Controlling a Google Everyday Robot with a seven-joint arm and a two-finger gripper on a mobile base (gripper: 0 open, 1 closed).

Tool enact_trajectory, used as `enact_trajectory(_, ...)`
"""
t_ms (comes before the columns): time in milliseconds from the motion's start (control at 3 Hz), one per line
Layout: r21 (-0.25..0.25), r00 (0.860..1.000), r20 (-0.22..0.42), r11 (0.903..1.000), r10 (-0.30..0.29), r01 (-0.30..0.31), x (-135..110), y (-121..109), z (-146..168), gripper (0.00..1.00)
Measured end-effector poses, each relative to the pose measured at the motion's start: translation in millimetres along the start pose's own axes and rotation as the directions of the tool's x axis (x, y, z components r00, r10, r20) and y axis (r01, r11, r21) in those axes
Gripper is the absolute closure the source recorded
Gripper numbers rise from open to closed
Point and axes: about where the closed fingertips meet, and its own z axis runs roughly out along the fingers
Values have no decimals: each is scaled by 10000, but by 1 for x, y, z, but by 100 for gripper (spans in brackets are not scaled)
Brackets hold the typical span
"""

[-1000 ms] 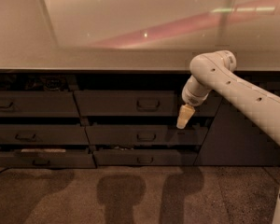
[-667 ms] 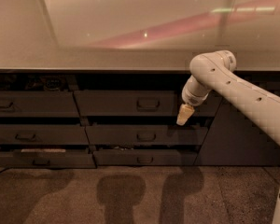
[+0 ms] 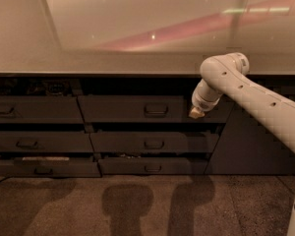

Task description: Open top drawer

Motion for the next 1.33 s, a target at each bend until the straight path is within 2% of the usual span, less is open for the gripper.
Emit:
enact_trajectory(333, 0, 10000, 0, 10000, 0, 0, 0, 0, 0, 88)
enact_trajectory(667, 0, 10000, 0, 10000, 0, 0, 0, 0, 0, 100)
enact_trajectory(1333, 10, 10000, -9, 10000, -15, 15, 0, -2, -4, 100)
